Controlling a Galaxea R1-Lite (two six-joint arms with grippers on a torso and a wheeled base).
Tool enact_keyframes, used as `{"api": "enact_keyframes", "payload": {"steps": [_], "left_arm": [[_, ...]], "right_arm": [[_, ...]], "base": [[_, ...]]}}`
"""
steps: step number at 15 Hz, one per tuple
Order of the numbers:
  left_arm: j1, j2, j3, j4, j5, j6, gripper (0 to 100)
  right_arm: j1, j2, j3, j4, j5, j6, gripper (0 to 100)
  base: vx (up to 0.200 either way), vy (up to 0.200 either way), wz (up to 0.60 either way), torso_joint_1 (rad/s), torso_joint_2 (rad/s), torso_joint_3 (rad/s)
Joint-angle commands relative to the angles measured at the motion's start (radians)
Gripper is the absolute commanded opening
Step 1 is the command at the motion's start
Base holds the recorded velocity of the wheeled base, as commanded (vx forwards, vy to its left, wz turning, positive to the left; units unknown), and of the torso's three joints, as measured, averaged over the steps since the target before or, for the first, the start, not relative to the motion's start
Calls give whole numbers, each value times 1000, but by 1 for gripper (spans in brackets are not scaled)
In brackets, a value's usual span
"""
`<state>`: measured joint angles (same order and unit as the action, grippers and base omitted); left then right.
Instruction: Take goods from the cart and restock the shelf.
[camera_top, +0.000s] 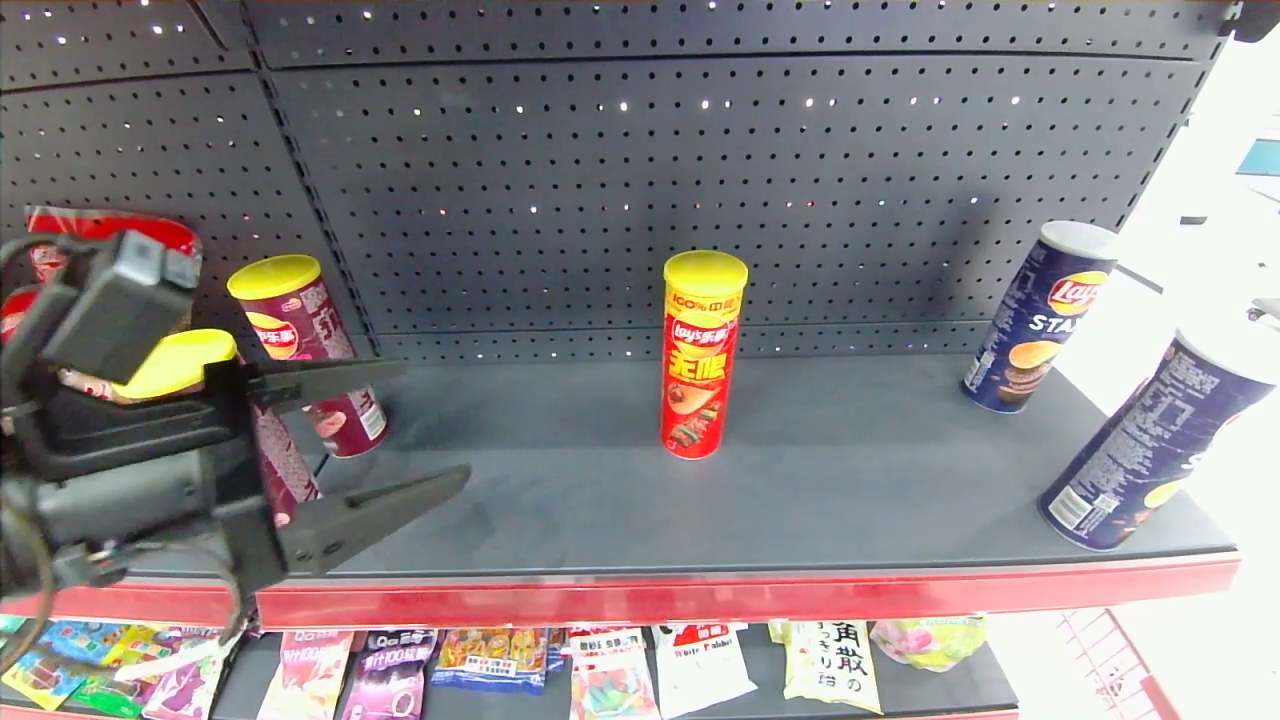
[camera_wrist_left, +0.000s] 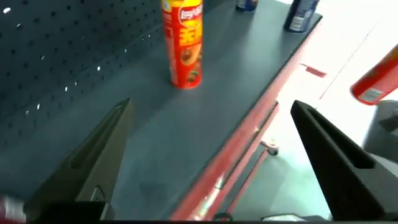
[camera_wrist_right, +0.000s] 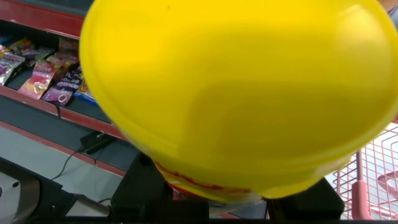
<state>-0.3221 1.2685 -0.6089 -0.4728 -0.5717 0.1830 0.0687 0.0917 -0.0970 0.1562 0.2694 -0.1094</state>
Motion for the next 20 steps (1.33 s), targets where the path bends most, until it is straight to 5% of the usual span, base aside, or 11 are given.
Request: {"api": "enact_keyframes", "payload": {"steps": [1,6,8,20], "left_arm": [[-44,321,-135,-129,42,29,100],[-117,551,-391,-148,56,12,100],[-149,585,-453,-147,47,-34,100],[-179,736,-624,-133,44,-42,100]], "right_arm": [[0,2,2,0,1,2,0],[0,2,2,0,1,10,0],[0,2,2,0,-1,11,0],[-1,2,2,-1,-1,11,0]], "base": [[0,0,0,0,0,0],[0,0,0,0,0,0],[0,0,0,0,0,0],[0,0,0,0,0,0]]}}
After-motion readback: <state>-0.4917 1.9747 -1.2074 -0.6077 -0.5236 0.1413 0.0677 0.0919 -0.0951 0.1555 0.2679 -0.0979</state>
